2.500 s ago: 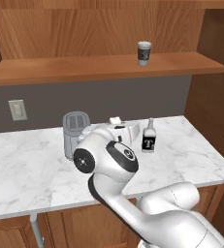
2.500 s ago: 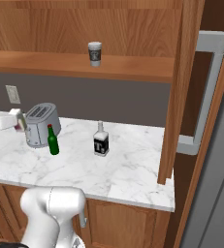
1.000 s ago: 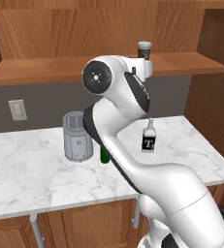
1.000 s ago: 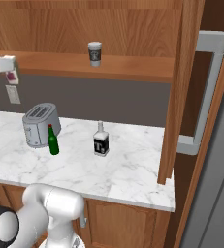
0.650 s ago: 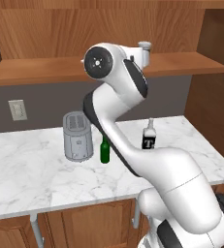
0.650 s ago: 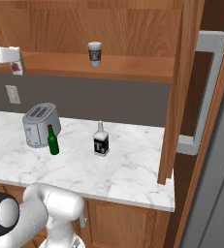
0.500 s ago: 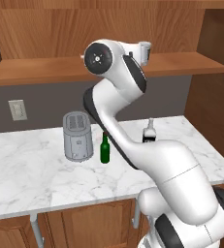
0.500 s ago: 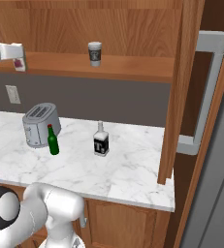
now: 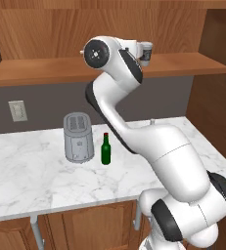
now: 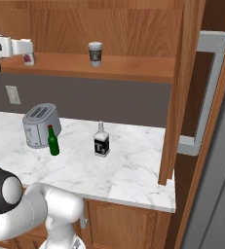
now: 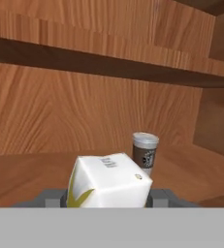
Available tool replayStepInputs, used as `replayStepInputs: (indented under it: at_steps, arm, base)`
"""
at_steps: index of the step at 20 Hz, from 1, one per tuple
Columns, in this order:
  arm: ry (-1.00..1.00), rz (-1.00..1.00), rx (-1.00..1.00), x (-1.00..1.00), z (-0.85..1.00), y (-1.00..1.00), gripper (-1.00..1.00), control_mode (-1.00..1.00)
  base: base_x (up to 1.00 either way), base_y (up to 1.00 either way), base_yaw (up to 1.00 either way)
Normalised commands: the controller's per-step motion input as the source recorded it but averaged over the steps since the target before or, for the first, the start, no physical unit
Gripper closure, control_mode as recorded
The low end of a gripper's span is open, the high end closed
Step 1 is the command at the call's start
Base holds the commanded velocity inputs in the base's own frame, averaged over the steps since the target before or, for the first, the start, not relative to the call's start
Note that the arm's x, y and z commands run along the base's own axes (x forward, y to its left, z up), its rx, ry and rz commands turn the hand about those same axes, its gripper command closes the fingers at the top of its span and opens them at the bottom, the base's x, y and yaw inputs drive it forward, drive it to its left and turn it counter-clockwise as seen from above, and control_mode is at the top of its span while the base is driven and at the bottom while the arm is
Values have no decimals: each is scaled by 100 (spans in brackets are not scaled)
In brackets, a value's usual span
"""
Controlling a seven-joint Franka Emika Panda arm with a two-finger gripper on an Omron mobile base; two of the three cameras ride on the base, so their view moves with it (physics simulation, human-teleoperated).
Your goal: Sort all alcoholic drinks to one cabinet, and non-alcoholic drinks to the other.
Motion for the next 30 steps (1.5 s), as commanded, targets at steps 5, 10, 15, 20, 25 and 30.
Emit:
replayStepInputs:
  at_steps: [5,10,15,20,25,30]
  arm:
    - [0,0,0,32,-2,0,100,-100]
    - [0,0,0,32,-11,0,100,-100]
    - [0,0,0,36,-14,0,100,-100]
    - [0,0,0,36,-19,0,100,-100]
    - [0,0,0,31,-17,0,100,-100]
    - [0,0,0,26,-16,0,100,-100]
  base:
    - [0,0,0]
    - [0,0,0]
    - [0,0,0]
    - [0,0,0]
    - [0,0,0]
    - [0,0,0]
